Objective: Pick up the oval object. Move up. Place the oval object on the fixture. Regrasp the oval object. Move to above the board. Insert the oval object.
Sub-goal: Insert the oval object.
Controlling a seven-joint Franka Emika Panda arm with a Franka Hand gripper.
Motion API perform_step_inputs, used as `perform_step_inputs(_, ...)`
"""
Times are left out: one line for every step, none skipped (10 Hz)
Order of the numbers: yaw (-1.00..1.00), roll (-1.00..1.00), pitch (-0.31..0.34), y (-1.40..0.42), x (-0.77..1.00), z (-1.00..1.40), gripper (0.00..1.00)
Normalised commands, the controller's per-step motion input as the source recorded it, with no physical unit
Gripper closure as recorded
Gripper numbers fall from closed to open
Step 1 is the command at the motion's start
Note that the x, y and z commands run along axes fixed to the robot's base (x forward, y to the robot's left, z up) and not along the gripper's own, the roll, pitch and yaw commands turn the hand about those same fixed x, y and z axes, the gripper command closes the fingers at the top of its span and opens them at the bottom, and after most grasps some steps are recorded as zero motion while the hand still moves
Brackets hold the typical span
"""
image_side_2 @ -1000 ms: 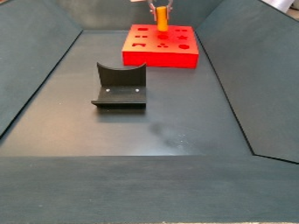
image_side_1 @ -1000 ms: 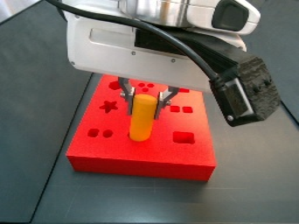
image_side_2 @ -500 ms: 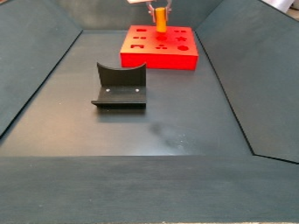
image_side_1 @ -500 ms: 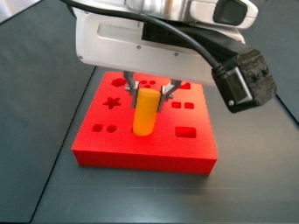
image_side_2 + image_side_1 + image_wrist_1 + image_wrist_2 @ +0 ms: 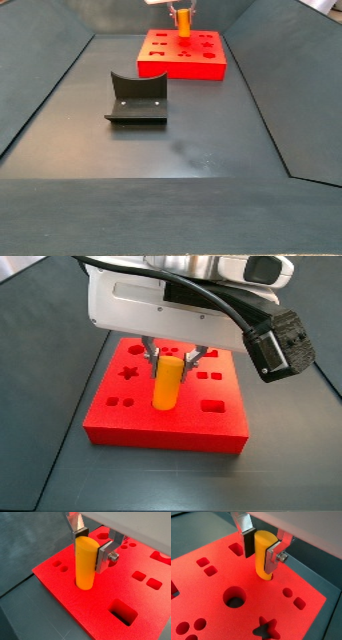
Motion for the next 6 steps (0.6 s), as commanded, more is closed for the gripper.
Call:
perform_step_inputs(0.12,0.01,-0.007,0.14,0.12,-1.00,1.00)
perform_step_inputs(0.12,0.01,-0.009,0.13,0.11,-1.00,1.00)
perform_step_inputs(0.08,0.01,-0.001,0.15,0.15,-1.00,1.00)
perform_step_inputs(0.07,0.01,0.000,0.16,0.16,-1.00,1.00)
perform_step_inputs(0.05,0.01,0.000,0.16,0.18,-1.00,1.00)
perform_step_inputs(0.04,0.00,0.000,0.14,0.18,-1.00,1.00)
